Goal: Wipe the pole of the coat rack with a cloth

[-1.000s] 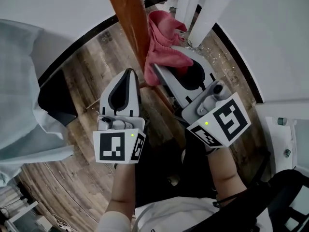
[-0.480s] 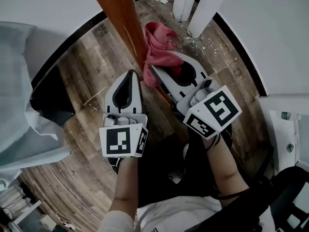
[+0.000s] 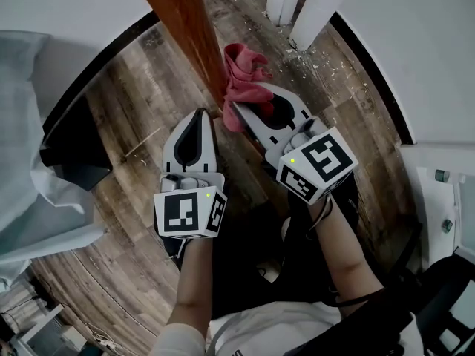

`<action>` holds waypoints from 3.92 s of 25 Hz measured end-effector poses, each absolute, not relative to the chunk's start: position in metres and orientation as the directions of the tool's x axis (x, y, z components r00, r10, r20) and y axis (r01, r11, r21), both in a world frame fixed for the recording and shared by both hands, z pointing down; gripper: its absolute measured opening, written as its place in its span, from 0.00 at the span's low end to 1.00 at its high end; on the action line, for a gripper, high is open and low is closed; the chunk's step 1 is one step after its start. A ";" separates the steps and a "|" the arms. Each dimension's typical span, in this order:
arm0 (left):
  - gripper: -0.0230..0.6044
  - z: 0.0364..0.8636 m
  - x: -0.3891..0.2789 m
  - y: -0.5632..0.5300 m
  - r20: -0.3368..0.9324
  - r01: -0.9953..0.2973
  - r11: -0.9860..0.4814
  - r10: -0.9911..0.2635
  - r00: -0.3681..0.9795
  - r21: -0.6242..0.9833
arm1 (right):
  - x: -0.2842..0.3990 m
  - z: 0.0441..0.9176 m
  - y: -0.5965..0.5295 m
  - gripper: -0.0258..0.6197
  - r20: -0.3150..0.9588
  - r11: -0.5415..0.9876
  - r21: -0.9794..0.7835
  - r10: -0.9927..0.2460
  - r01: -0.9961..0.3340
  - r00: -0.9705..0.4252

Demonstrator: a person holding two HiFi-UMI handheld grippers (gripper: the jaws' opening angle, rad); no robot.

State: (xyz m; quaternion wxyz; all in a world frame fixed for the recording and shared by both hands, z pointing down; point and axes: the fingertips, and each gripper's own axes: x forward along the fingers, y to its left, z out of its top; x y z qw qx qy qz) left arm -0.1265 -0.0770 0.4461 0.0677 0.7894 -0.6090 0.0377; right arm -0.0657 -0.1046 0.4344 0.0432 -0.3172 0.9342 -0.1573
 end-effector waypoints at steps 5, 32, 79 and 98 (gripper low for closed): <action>0.05 0.455 -0.130 -0.076 0.160 -0.972 -0.234 -0.959 0.235 0.024 | -0.066 0.457 -0.106 0.18 0.066 0.735 -0.341 -0.603 -0.586 -0.795; 0.05 0.496 -0.119 -0.074 0.221 -0.966 -0.259 -0.941 0.256 0.014 | -0.074 0.526 -0.115 0.18 0.206 0.700 -0.393 -0.565 -0.596 -0.799; 0.05 0.318 -0.123 -0.044 0.238 -0.985 -0.165 -0.956 0.172 0.051 | -0.031 0.352 -0.075 0.18 0.283 0.616 -0.364 -0.642 -0.699 -0.713; 0.05 0.112 -0.120 -0.004 0.248 -0.987 -0.158 -0.955 0.163 0.043 | 0.007 0.130 -0.032 0.18 0.305 0.564 -0.299 -0.708 -0.770 -0.637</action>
